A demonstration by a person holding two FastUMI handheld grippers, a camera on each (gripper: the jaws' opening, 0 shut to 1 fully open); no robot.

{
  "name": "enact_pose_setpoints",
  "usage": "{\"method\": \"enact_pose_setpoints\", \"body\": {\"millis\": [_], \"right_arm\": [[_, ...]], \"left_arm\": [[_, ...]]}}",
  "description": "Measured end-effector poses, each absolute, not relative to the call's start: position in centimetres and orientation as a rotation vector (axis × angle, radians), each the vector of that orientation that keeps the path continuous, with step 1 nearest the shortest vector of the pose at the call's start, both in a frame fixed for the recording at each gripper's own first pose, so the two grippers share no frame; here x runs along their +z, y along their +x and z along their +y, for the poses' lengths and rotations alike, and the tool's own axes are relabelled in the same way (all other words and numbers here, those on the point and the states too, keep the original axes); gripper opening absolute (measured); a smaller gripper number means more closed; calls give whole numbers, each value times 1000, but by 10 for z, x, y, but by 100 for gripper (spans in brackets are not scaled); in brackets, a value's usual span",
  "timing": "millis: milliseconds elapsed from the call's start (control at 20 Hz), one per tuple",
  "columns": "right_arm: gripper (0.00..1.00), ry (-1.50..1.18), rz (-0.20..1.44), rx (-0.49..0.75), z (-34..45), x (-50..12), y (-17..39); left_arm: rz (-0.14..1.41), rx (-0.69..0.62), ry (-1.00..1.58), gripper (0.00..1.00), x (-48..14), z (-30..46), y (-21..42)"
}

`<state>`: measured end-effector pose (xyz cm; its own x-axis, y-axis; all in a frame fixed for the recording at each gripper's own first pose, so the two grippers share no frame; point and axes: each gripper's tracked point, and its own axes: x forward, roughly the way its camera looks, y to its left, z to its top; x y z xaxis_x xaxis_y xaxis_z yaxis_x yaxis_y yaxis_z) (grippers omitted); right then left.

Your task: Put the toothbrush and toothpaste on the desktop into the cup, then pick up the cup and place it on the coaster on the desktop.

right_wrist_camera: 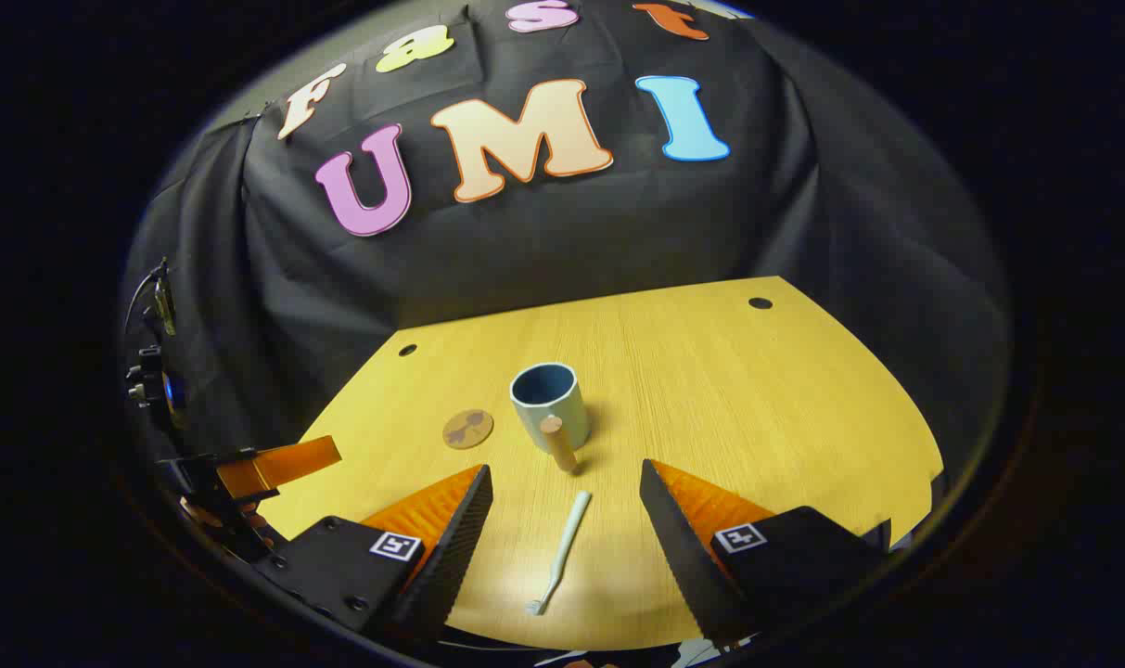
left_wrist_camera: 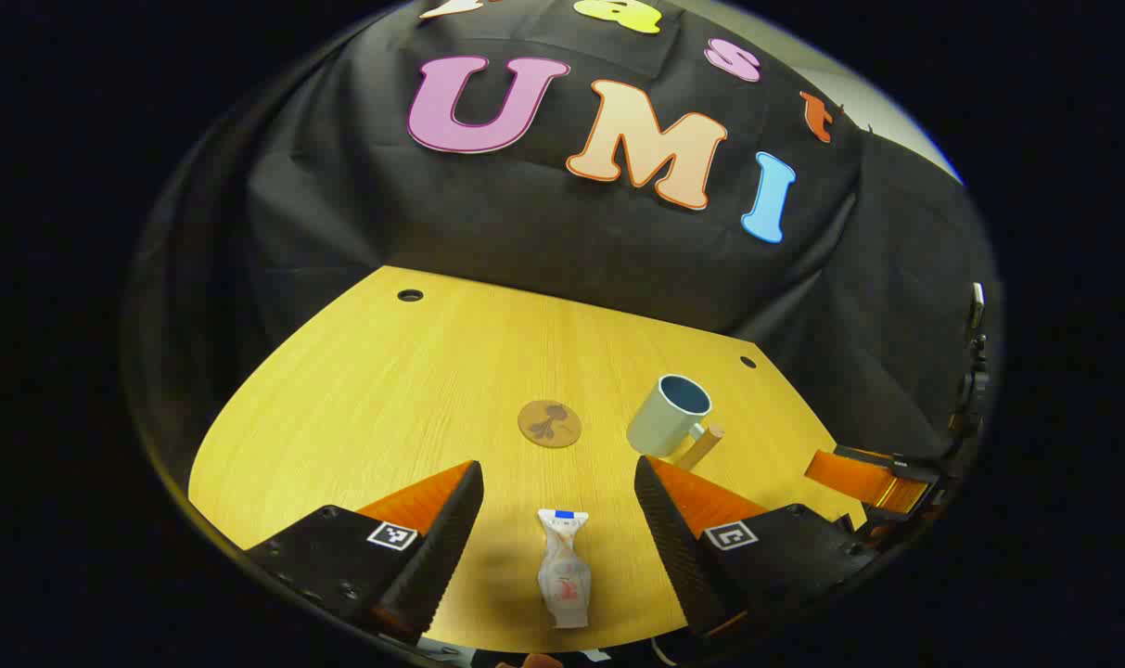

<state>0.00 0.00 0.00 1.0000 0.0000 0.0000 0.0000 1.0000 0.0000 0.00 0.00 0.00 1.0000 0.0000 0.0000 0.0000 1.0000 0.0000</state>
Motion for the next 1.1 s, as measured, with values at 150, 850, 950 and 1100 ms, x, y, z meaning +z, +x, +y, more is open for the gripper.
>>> {"method": "enact_pose_setpoints", "body": {"millis": [150,850,950,1100], "right_arm": [[98,-20,47,1,1,-11,7],[98,-30,216,-11,1,-37,57],[98,-38,254,-22,-2,-45,65],[99,-47,301,-34,-3,-53,77]], "left_arm": [[16,-5,0,96,-6,1,1],[117,19,-5,95,-36,17,8],[120,32,-8,95,-36,23,9],[130,55,3,95,-39,33,9]]}}
